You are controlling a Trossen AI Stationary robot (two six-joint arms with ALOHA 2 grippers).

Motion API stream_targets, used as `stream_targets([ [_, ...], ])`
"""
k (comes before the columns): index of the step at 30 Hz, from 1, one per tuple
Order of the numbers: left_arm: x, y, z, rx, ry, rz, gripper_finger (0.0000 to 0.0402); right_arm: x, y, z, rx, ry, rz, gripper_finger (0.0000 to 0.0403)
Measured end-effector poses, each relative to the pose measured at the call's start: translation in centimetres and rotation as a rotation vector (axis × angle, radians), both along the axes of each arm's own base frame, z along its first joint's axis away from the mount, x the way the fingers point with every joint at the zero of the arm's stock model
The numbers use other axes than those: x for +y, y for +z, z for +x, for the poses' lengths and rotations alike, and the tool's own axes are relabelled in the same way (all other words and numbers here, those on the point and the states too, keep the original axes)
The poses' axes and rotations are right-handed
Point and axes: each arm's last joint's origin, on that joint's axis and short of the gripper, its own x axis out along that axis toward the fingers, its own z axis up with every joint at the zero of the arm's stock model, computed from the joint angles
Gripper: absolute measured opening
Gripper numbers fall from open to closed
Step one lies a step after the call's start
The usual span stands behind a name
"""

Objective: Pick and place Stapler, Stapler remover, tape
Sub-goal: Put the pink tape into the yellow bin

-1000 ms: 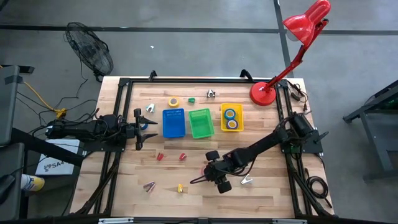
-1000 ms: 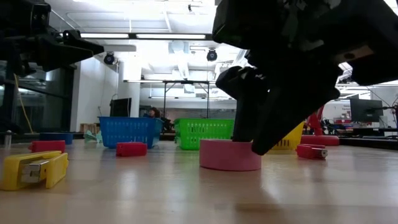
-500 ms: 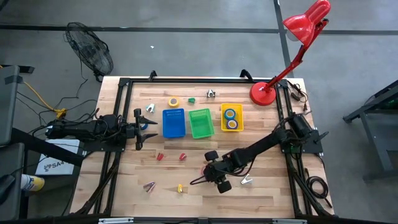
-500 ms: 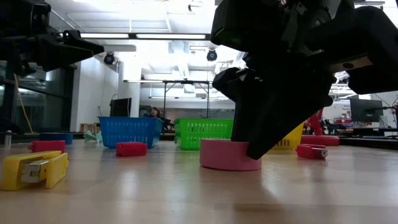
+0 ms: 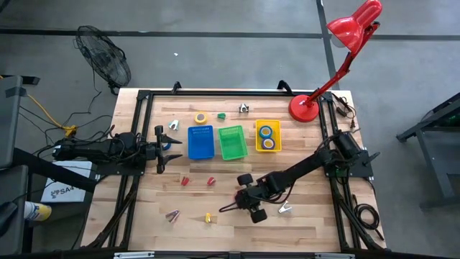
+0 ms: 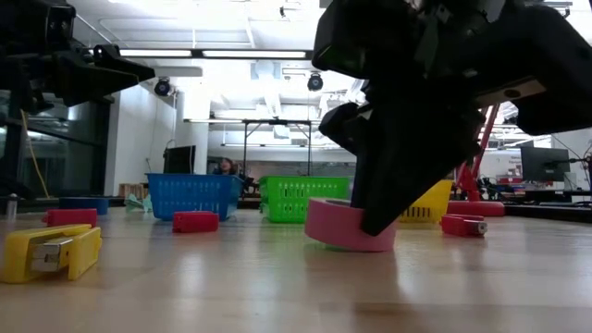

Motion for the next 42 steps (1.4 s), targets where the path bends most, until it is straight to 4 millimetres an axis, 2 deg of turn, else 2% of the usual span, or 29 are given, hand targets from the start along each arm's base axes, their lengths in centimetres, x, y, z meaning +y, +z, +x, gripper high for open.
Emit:
stream_targets([
  [4,0.0,0.0,0.0,0.0,0.0,0.0,0.0227,0.2,0.7,0.3,0.028,-0.036,0.024,0.0033],
  [8,0.0,0.0,0.0,0.0,0.0,0.0,0.0227,0.1,2.8,1.1,0.056,-0.1,0.061,0.0031],
  [14,0.0,0.0,0.0,0.0,0.0,0.0,0.0227,-1.6,5.6,1.7,0.156,-0.278,0.109,0.0031],
  [18,0.0,0.0,0.0,0.0,-0.001,0.0,0.0227,-3.5,7.3,1.5,0.226,-0.436,0.142,0.0031],
  [24,0.0,0.0,0.0,0.0,0.0,0.0,0.0227,-7.1,9.6,0.0,0.28,-0.585,0.109,0.0031],
  [30,0.0,0.0,0.0,0.0,-0.001,0.0,0.0227,-11.4,11.8,-1.5,0.301,-0.645,0.027,0.0033],
  [42,0.0,0.0,0.0,0.0,0.0,0.0,0.0227,-21.8,12.2,-3.2,0.398,-0.915,0.013,0.0033],
])
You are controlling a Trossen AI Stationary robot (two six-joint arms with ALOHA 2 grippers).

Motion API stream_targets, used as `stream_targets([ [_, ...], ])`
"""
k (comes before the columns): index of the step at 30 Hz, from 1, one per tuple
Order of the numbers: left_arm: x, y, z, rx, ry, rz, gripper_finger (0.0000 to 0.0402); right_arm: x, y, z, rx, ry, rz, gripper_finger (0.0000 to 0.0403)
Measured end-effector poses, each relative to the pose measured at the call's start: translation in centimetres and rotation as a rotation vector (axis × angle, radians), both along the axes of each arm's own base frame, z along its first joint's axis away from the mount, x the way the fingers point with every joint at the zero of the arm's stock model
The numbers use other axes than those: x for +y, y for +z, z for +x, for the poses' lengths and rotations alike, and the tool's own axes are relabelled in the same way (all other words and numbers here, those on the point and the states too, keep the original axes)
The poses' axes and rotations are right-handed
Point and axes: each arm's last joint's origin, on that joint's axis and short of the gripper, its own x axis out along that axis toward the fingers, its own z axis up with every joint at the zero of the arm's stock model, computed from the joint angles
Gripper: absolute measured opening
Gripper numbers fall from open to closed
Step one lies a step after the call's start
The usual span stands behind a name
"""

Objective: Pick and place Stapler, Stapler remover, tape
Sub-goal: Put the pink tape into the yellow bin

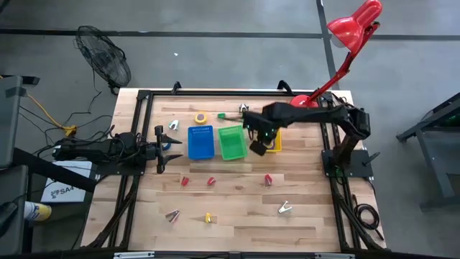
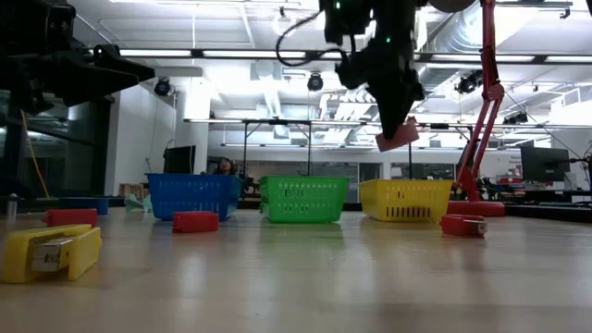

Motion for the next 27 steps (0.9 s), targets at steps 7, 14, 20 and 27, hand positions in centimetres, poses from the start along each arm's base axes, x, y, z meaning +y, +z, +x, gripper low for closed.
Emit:
stream_targets([
  [7,0.0,0.0,0.0,0.0,0.0,0.0,0.0227,-3.4,-1.1,-0.8,0.007,-0.031,0.002,0.0036],
  [14,0.0,0.0,0.0,0.0,0.0,0.0,0.0227,-4.8,-4.2,-1.3,-0.014,-0.049,-0.007,0.0034],
  [20,0.0,0.0,0.0,0.0,0.0,0.0,0.0227,-5.3,-5.2,-1.1,-0.083,-0.104,-0.011,0.004],
  [27,0.0,0.0,0.0,0.0,0.0,0.0,0.0227,-5.3,-6.8,-1.4,-0.123,-0.159,0.025,0.0037],
])
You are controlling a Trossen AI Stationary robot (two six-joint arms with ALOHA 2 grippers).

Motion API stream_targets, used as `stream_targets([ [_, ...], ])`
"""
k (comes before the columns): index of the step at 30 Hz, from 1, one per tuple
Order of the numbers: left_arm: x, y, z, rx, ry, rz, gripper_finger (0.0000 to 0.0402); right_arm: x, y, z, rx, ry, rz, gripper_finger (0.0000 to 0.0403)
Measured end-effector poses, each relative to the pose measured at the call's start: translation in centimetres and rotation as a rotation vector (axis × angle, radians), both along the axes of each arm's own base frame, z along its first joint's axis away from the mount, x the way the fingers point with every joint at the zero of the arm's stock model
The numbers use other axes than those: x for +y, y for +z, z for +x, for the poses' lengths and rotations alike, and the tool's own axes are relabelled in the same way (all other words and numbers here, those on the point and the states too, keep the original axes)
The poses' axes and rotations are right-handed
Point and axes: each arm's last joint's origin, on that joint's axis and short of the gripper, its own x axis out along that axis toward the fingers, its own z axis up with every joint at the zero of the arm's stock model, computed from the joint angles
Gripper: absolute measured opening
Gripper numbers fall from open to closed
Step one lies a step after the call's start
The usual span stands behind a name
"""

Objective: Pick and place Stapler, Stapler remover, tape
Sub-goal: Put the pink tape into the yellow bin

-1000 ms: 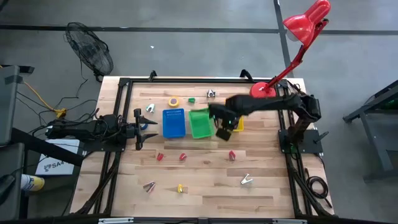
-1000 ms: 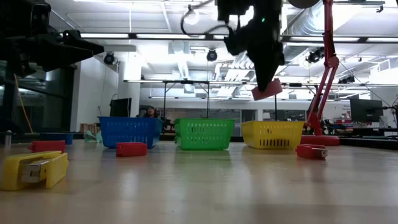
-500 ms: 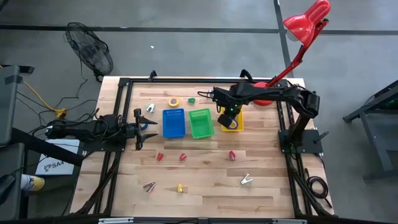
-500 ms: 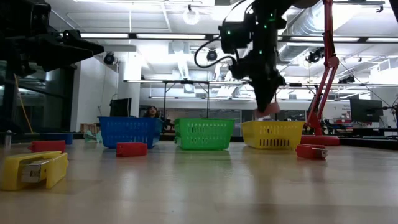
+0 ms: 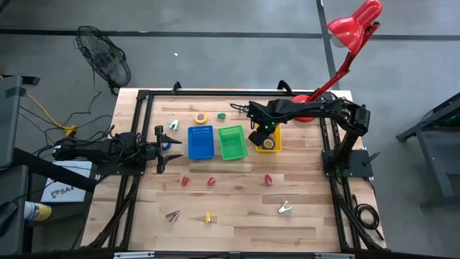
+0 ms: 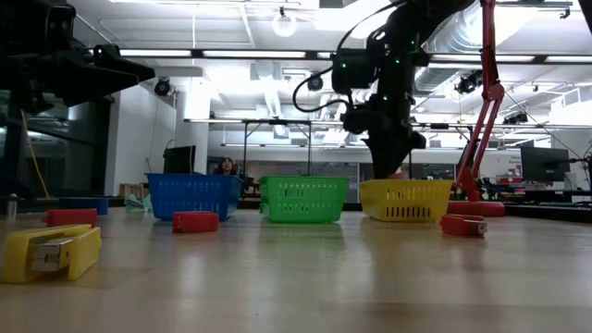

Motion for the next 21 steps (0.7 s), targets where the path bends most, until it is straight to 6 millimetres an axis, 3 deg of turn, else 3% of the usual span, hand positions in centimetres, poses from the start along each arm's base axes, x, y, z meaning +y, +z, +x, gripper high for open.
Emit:
stream_targets([
  [21,0.0,0.0,0.0,0.0,0.0,0.0,0.0227,-0.85,-0.5,-0.15,-0.032,-0.042,-0.026,0.0037],
])
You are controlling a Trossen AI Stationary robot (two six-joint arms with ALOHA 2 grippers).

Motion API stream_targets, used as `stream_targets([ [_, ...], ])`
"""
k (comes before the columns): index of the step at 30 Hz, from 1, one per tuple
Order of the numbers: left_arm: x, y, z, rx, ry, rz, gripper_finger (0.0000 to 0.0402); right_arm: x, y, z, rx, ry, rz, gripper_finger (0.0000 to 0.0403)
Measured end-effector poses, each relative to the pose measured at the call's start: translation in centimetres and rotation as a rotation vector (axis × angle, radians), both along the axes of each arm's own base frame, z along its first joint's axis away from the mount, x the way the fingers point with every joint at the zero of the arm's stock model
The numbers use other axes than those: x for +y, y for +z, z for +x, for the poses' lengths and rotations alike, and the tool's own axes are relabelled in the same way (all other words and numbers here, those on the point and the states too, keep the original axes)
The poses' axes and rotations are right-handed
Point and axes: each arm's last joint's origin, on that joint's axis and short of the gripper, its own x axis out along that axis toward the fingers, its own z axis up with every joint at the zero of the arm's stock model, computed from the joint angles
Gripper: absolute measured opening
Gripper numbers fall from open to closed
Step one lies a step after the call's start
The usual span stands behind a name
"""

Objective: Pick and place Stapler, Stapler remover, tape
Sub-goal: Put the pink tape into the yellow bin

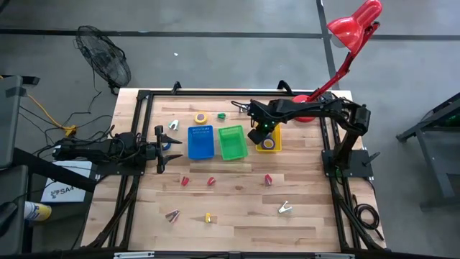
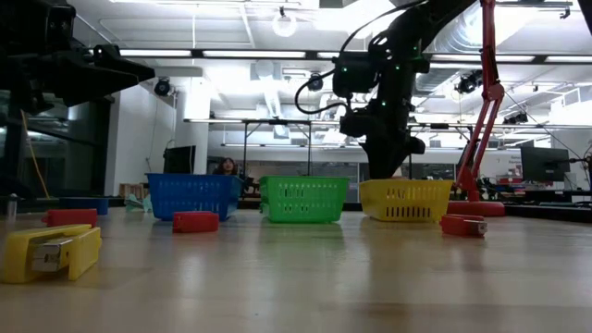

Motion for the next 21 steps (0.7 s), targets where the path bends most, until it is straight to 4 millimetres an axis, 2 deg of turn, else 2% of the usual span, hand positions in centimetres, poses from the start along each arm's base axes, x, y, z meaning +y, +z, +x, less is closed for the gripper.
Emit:
stream_targets([
  [21,0.0,0.0,0.0,0.0,0.0,0.0,0.0227,-0.14,-0.02,-0.19,0.009,-0.004,0.016,0.0058],
])
